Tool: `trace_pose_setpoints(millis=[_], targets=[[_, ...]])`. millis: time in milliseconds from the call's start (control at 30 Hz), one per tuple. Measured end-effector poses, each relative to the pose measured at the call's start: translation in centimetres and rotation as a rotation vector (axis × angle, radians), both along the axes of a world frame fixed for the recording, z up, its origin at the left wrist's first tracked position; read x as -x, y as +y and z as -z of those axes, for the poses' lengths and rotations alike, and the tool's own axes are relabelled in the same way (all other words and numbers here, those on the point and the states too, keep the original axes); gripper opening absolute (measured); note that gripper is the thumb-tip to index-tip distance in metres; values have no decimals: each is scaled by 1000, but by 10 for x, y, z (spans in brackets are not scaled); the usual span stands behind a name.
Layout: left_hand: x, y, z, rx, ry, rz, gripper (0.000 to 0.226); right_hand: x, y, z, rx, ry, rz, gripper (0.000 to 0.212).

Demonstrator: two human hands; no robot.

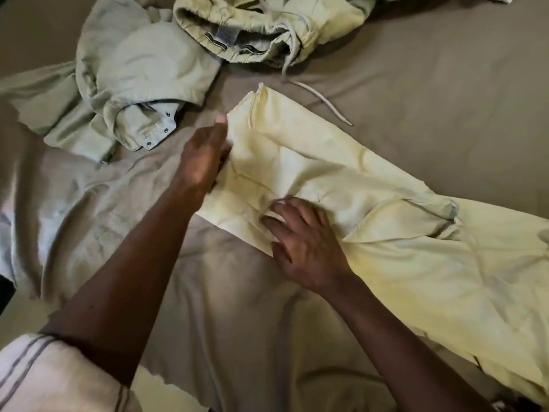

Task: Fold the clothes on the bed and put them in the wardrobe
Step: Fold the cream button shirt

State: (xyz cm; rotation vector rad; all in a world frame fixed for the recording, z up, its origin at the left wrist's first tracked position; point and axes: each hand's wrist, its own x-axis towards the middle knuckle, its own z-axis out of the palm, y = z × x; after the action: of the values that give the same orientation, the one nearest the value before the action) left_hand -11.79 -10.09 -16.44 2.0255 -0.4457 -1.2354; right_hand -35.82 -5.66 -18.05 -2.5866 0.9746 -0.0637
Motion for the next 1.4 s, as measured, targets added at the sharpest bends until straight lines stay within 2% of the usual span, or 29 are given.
trace_pose_setpoints(millis=[100, 200, 267, 300, 367, 433, 467, 533, 600, 700, 767, 867, 933, 1000, 1067, 1100, 1167, 1200, 1233, 1333, 1400], targets=[[6, 7, 0, -58, -317, 304, 64, 10, 3, -4, 57, -17, 27, 45], [39, 13, -7, -84, -668, 351, 64, 38, -3, -16, 172, -4, 313, 43], [71, 21, -15, 37, -920, 380, 59, 61, -11, -25, 225, -106, 461, 35], [93, 23, -19, 151, -946, 426, 54, 75, -15, -30, 239, -155, 494, 34], [139, 26, -20, 373, -763, 575, 42, 104, -24, -41, 228, -146, 557, 55], [179, 31, -15, 390, -544, 728, 38, 132, -38, -47, 147, -30, 674, 81], [200, 32, -12, 339, -481, 788, 39, 151, -44, -45, 59, 4, 744, 86], [224, 34, -6, 160, -485, 841, 50, 180, -58, -37, -109, -68, 836, 77], [239, 35, -6, 84, -565, 811, 68, 199, -67, -36, -86, -194, 851, 56], [262, 26, -14, 330, -660, 746, 87, 217, -64, -47, 62, -403, 775, 37], [273, 10, -21, 489, -692, 821, 94, 223, -62, -54, 98, -534, 697, 30], [295, -12, -33, 528, -564, 978, 85, 232, -50, -62, 123, -681, 723, 31], [308, -23, -35, 508, -535, 994, 53, 235, -36, -61, 149, -741, 864, 27], [315, -32, -34, 504, -574, 962, 24, 237, -17, -49, 77, -689, 938, 22], [319, -41, -36, 472, -593, 901, 16, 240, 2, -27, -107, -552, 903, 23], [318, -46, -34, 429, -621, 886, 20, 239, 10, -14, -188, -493, 884, 26], [325, -53, -35, 254, -717, 972, 55, 242, 22, 3, -281, -424, 888, 38], [329, -55, -35, 164, -763, 1042, 67, 242, 26, 8, -285, -383, 881, 44], [332, -59, -33, 112, -801, 1098, 65, 240, 29, 11, -263, -322, 853, 51], [335, -70, -38, 144, -838, 1158, 27, 233, 37, 8, -129, -156, 733, 66], [333, -74, -54, 196, -778, 1108, 22, 231, 40, 8, -67, -74, 674, 69]])
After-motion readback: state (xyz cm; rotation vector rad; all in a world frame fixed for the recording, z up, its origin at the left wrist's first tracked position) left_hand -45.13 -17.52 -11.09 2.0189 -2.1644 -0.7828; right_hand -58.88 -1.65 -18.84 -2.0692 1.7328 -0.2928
